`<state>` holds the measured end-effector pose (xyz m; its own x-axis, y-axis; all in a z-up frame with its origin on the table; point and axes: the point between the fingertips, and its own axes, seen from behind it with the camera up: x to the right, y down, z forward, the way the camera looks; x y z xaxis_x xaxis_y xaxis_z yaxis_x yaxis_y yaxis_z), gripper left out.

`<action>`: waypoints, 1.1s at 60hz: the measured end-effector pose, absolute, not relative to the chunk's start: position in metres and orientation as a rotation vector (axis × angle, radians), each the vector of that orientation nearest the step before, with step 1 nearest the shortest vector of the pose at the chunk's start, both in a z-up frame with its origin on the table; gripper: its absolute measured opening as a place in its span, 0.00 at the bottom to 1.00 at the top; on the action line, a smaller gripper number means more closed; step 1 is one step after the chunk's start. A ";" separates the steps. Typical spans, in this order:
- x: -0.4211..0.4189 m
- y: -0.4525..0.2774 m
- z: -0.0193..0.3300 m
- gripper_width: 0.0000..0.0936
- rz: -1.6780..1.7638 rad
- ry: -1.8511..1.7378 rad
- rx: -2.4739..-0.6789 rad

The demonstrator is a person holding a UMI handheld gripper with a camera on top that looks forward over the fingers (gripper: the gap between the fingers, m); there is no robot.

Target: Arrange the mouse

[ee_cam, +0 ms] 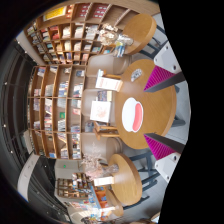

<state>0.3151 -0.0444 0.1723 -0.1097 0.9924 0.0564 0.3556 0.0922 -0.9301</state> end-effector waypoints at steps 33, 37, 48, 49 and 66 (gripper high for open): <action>0.189 0.131 0.078 0.91 0.799 -1.470 -1.614; 0.168 0.141 0.067 0.91 0.795 -1.472 -1.629; 0.115 0.167 0.034 0.91 0.752 -1.474 -1.677; 0.110 0.168 0.031 0.91 0.751 -1.476 -1.680; 0.040 0.193 -0.005 0.90 0.696 -1.507 -1.727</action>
